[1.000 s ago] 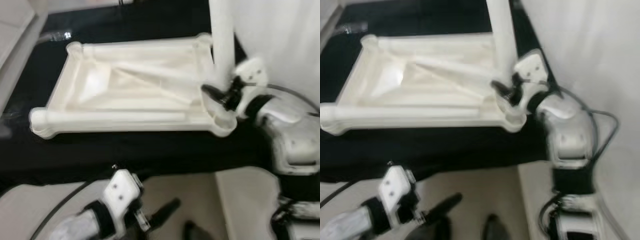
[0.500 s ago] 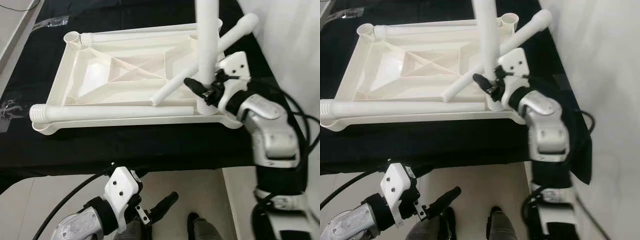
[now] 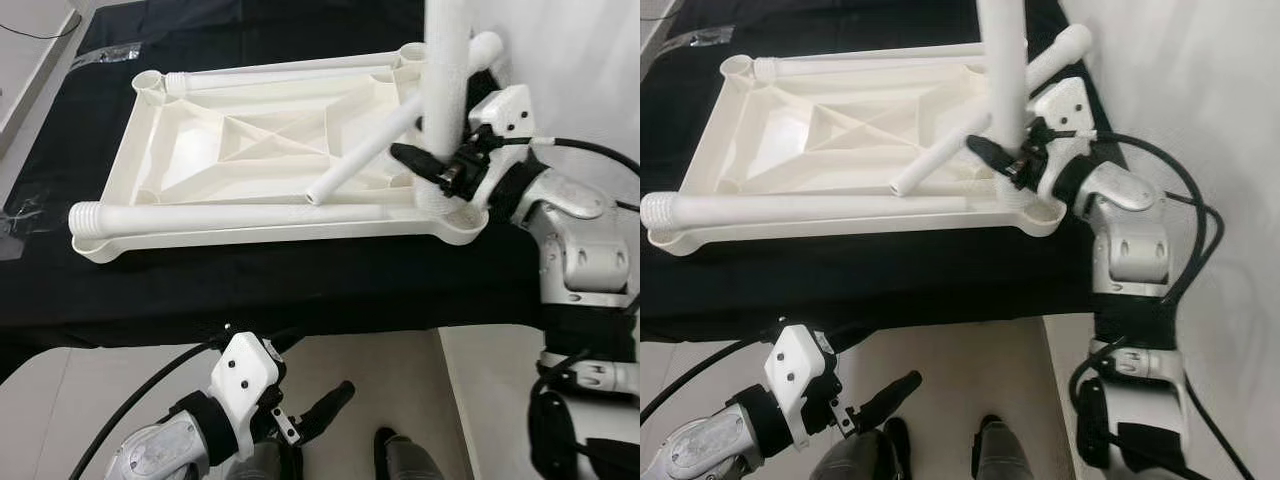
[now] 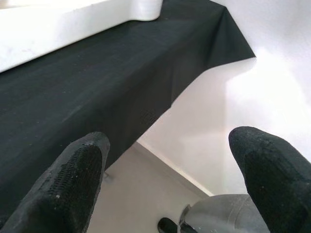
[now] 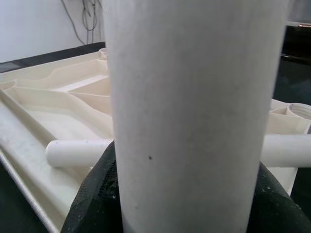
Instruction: Building children table
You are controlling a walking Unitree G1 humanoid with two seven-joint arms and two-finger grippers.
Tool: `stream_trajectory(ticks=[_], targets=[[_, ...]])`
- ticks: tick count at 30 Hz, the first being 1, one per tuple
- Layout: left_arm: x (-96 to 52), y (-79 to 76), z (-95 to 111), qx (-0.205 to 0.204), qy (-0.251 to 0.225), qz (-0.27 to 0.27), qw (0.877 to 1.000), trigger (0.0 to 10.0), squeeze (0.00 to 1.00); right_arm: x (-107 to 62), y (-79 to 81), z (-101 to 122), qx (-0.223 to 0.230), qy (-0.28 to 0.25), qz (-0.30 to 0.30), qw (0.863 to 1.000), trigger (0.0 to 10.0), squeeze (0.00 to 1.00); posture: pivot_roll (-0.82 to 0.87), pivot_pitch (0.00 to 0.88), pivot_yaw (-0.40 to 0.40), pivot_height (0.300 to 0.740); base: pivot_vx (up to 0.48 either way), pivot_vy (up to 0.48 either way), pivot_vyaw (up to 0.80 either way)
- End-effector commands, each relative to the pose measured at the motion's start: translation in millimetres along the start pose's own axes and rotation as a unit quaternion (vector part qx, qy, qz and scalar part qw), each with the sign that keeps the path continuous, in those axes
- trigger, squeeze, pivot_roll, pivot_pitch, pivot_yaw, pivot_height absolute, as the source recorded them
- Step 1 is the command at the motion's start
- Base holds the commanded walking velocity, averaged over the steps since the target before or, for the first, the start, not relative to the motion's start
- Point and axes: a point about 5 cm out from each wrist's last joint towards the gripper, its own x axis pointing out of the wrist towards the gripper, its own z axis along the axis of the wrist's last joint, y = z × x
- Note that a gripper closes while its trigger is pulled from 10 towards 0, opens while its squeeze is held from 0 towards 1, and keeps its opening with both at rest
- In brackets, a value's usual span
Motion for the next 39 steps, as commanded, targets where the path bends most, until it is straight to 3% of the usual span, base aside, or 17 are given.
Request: stream_trajectory(ticks=[1, 10, 18, 22, 31, 35, 39], targets=[[-0.4, -0.9, -5.3, -0.003, 0.009, 0.0, 1.0, 10.0, 0.0, -0.2, 7.9, 0.9, 0.005, -0.023, 0.027, 0.999, 10.0, 0.0, 0.02, 0.285, 0.053, 0.74, 0.0, 0.0, 0.0], [0.8, 0.3, -6.3, -0.002, 0.008, 0.0, 1.0, 10.0, 0.0, -5.8, -11.2, -13.0, -0.017, 0.022, -0.027, 0.999, 10.0, 0.0, 0.02, 0.281, 0.049, 0.74, 0.0, 0.0, 0.0], [1.1, 0.6, -6.1, 0.001, 0.007, 0.001, 1.0, 10.0, 0.0, -17.7, -12.1, -32.2, 0.017, 0.037, -0.032, 0.999, 10.0, 0.0, 0.02, 0.283, 0.051, 0.74, 0.0, 0.0, 0.0], [0.8, -0.3, -5.9, 0.001, 0.006, 0.001, 1.0, 10.0, 0.0, -24.6, -21.0, -40.0, 0.039, 0.04, -0.053, 0.997, 10.0, 0.0, 0.02, 0.287, 0.052, 0.74, 0.0, 0.0, 0.0], [-0.8, -1.6, -5.7, -0.001, 0.007, 0.0, 1.0, 10.0, 0.0, -36.6, -0.7, -43.4, 0.042, 0.036, 0.066, 0.996, 10.0, 0.0, 0.03, 0.291, 0.058, 0.74, 0.0, 0.0, 0.0], [-0.8, -2.0, -6.2, -0.001, 0.009, -0.002, 1.0, 10.0, 0.0, -39.9, -1.8, -48.3, 0.027, 0.053, 0.08, 0.995, 10.0, 0.0, 0.03, 0.288, 0.058, 0.74, 0.0, 0.0, 0.0], [-0.9, -2.3, -6.7, 0.0, 0.01, -0.002, 1.0, 10.0, 0.0, -38.4, -8.6, -50.0, 0.013, 0.059, 0.057, 0.997, 10.0, 0.0, 0.03, 0.284, 0.059, 0.74, 0.0, 0.0, 0.0]])
